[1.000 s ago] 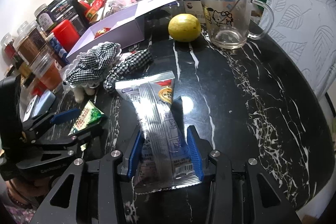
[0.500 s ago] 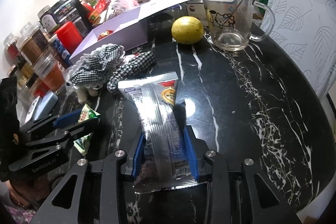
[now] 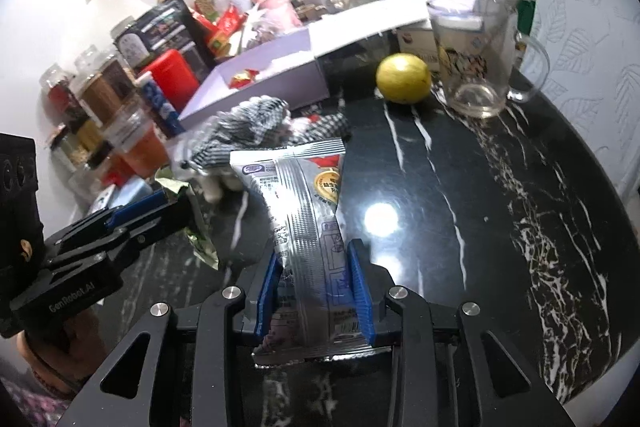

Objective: Organize soft objects
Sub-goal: 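Lift the silver packet with the right tool while the left lifts the green packet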

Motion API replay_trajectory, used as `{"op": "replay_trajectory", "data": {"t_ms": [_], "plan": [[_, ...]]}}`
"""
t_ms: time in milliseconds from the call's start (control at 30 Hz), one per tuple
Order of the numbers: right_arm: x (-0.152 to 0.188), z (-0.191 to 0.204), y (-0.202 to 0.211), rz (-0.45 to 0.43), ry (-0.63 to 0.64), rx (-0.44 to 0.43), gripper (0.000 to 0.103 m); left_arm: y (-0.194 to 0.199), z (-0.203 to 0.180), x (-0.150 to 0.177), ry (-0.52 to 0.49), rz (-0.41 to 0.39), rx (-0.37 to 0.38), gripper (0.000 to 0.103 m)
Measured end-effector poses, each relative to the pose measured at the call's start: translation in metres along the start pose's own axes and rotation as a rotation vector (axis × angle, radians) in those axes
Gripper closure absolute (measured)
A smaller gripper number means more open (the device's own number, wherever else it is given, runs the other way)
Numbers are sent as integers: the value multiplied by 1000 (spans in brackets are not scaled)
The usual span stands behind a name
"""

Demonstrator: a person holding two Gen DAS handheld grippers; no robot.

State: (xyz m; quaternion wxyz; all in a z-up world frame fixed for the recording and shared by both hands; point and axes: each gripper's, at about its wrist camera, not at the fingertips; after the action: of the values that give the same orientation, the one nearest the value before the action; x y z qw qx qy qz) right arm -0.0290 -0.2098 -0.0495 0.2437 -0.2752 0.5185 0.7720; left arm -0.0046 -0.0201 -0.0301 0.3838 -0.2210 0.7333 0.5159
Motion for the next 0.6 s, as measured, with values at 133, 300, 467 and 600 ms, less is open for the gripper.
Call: {"op": "replay_trajectory", "data": {"t_ms": [133,300,467,600], "plan": [[-5,11,9,-34,19,-9,70,17,3,-10,1,-63,-1,64],[-15,26,19,-73,57,-30,70,33,6,-25,1,-120,-1,64],[-29,39,27,-111,92,-49,70,46,10,-40,3,-169,-13,64],[-43,46,28,-137,118,-70,70,51,16,-52,14,-195,-12,64]]}}
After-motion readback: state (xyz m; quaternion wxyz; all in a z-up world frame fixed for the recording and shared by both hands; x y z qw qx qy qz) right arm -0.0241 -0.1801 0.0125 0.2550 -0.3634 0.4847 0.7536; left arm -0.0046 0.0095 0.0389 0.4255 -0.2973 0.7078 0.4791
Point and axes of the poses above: each gripper's, at about its wrist camera, not at the fingertips, and y roughly against the way its jaws point, z to its left, x to its underside, and after that the axes turned 4 degrees about -z, right-handed
